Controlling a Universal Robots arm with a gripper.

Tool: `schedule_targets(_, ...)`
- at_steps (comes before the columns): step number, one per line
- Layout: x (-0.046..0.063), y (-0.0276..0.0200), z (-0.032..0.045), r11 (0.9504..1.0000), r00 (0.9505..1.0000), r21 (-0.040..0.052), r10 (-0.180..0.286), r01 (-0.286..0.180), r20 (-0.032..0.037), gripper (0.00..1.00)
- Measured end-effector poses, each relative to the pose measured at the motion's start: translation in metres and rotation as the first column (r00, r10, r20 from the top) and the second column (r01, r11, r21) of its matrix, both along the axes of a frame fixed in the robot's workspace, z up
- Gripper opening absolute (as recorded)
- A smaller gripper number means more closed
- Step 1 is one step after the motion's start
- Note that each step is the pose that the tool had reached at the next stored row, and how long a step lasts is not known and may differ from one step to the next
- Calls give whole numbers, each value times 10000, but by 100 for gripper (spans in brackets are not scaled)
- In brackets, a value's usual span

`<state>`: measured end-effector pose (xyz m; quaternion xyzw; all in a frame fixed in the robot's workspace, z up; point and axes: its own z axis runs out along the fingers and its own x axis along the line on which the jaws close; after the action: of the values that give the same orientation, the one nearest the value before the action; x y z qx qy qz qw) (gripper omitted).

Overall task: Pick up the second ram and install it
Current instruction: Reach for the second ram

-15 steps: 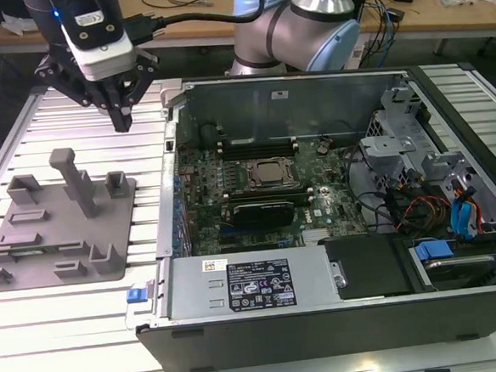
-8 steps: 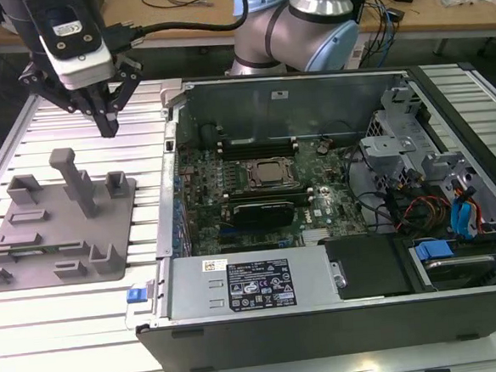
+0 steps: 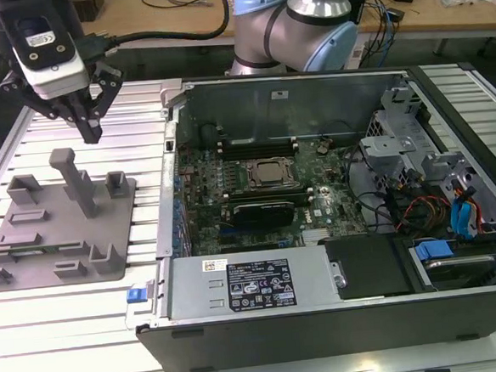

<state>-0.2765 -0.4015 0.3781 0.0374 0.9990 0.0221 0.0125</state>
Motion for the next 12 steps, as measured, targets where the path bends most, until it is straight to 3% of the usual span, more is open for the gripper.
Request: schedule_targets(12,-431,-16,-106,10000,10000,0,1,-1,-1,8)
